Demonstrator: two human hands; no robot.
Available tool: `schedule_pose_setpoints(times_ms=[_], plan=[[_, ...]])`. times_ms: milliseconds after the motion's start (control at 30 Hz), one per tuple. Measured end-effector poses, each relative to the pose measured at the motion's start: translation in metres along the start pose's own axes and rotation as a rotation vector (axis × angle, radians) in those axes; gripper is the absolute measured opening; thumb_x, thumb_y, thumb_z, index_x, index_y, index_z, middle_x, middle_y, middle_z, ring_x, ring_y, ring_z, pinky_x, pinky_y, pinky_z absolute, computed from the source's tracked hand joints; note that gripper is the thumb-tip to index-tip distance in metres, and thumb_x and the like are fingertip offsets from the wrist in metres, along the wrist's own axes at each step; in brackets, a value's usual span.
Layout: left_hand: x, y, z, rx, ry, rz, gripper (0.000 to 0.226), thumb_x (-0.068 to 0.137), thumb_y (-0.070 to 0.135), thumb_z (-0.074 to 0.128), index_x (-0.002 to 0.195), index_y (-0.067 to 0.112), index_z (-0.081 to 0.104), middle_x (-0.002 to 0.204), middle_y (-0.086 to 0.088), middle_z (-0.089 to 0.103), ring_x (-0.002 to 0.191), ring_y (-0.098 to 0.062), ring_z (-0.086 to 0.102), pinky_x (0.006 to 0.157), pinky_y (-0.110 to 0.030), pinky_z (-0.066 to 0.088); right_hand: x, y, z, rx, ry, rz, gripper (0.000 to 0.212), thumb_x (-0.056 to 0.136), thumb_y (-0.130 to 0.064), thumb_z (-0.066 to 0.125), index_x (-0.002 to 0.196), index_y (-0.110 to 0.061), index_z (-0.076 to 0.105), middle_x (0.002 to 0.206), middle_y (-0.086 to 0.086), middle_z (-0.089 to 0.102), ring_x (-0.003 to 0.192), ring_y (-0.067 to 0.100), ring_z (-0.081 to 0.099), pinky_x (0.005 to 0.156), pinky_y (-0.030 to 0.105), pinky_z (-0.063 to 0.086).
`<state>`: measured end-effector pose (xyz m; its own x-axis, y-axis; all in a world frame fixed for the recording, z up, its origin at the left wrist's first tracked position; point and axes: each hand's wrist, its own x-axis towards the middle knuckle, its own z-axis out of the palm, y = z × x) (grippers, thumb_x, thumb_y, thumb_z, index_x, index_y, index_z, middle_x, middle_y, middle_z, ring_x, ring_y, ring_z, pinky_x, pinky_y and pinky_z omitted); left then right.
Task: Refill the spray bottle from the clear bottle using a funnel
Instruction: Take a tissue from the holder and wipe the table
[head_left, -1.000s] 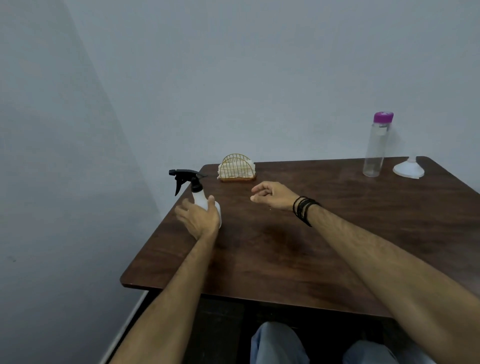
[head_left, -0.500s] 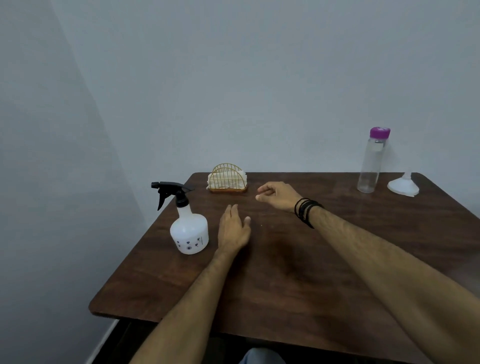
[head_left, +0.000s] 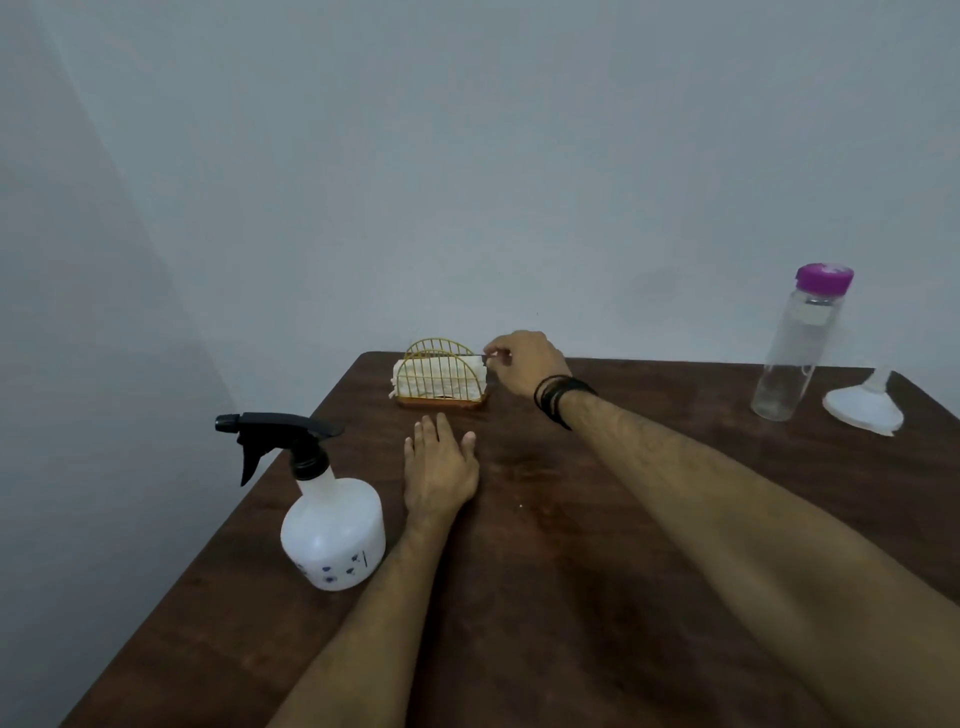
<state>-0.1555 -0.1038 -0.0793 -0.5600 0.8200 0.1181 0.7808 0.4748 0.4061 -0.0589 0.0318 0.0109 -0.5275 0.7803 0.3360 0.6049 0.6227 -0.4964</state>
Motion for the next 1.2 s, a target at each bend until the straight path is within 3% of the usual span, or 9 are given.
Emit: schedule_pose_setpoints(times_ms=[133, 267, 467, 567, 633, 767, 867, 1000, 1200], plan=[[0.003, 0.000, 0.002, 0.051, -0.023, -0.001, 0.067, 0.106, 0.048, 0.023, 0.159, 0.008, 0.014, 0.167, -0.015, 0.015, 0.155, -0.028, 0.011, 0.126, -0.043, 0.008, 0.024, -0.005, 0.012, -0.052, -0.020, -0.013, 0.030, 0.092, -0.032, 0.070, 0.120, -0.023, 0.072, 0.122, -0.002, 0.070, 0.111, 0.017, 0.064, 0.090, 0.029, 0.048], [0.003, -0.001, 0.004, 0.068, -0.026, 0.008, 0.068, 0.106, 0.049, 0.023, 0.160, 0.010, 0.010, 0.166, -0.016, 0.015, 0.155, -0.028, 0.011, 0.125, -0.045, 0.009, 0.037, -0.009, 0.026, -0.114, -0.036, -0.024, 0.025, 0.088, -0.030, 0.075, 0.111, -0.022, 0.076, 0.115, -0.002, 0.073, 0.106, 0.017, 0.066, 0.090, 0.034, 0.054], [0.004, -0.001, 0.004, 0.053, -0.024, 0.004, 0.067, 0.106, 0.048, 0.024, 0.160, 0.011, 0.011, 0.166, -0.016, 0.015, 0.155, -0.028, 0.010, 0.126, -0.045, 0.008, 0.045, -0.009, 0.032, -0.103, 0.005, -0.015, 0.022, 0.093, -0.021, 0.064, 0.110, -0.020, 0.077, 0.116, -0.002, 0.074, 0.108, 0.019, 0.067, 0.093, 0.034, 0.053], [0.004, 0.000, 0.003, 0.049, -0.024, 0.001, 0.067, 0.106, 0.049, 0.024, 0.160, 0.011, 0.011, 0.167, -0.015, 0.014, 0.155, -0.028, 0.010, 0.126, -0.045, 0.008, 0.052, -0.006, 0.033, -0.157, 0.005, -0.018, 0.027, 0.091, -0.027, 0.067, 0.116, -0.021, 0.074, 0.121, -0.001, 0.071, 0.116, 0.022, 0.062, 0.099, 0.038, 0.050], [0.005, -0.001, 0.002, 0.042, -0.033, 0.001, 0.068, 0.106, 0.049, 0.025, 0.160, 0.012, 0.011, 0.167, -0.014, 0.014, 0.155, -0.027, 0.010, 0.126, -0.044, 0.008, 0.056, -0.005, 0.036, -0.197, -0.012, -0.012, 0.027, 0.088, -0.036, 0.072, 0.111, -0.021, 0.076, 0.114, -0.001, 0.073, 0.112, 0.022, 0.063, 0.098, 0.038, 0.050], [0.005, -0.001, 0.002, 0.032, -0.029, 0.006, 0.068, 0.105, 0.049, 0.026, 0.160, 0.011, 0.012, 0.167, -0.014, 0.015, 0.155, -0.027, 0.011, 0.126, -0.044, 0.009, 0.059, -0.006, 0.040, -0.210, 0.026, 0.004, 0.015, 0.089, -0.025, 0.065, 0.091, -0.022, 0.079, 0.095, -0.002, 0.076, 0.099, 0.022, 0.066, 0.092, 0.039, 0.050], [0.004, -0.001, 0.003, 0.035, -0.022, 0.001, 0.069, 0.105, 0.049, 0.026, 0.160, 0.010, 0.012, 0.167, -0.014, 0.016, 0.155, -0.027, 0.011, 0.126, -0.044, 0.009, 0.059, -0.004, 0.040, -0.229, 0.019, -0.027, 0.019, 0.091, -0.021, 0.057, 0.096, -0.022, 0.075, 0.101, -0.004, 0.074, 0.106, 0.022, 0.061, 0.096, 0.040, 0.045], [0.003, -0.001, 0.002, 0.035, -0.029, -0.003, 0.069, 0.105, 0.049, 0.026, 0.160, 0.010, 0.013, 0.167, -0.014, 0.015, 0.155, -0.027, 0.010, 0.126, -0.043, 0.009, 0.059, 0.003, 0.042, -0.212, -0.053, -0.018, 0.023, 0.089, -0.031, 0.069, 0.111, -0.023, 0.072, 0.106, -0.004, 0.073, 0.110, 0.021, 0.062, 0.100, 0.038, 0.041], [0.003, 0.000, 0.000, 0.037, -0.025, -0.010, 0.069, 0.105, 0.049, 0.027, 0.160, 0.009, 0.013, 0.167, -0.014, 0.017, 0.155, -0.026, 0.011, 0.126, -0.043, 0.009, 0.056, 0.005, 0.044, -0.215, 0.007, -0.060, 0.012, 0.092, -0.025, 0.066, 0.092, -0.025, 0.077, 0.098, -0.006, 0.075, 0.099, 0.018, 0.066, 0.100, 0.038, 0.041]])
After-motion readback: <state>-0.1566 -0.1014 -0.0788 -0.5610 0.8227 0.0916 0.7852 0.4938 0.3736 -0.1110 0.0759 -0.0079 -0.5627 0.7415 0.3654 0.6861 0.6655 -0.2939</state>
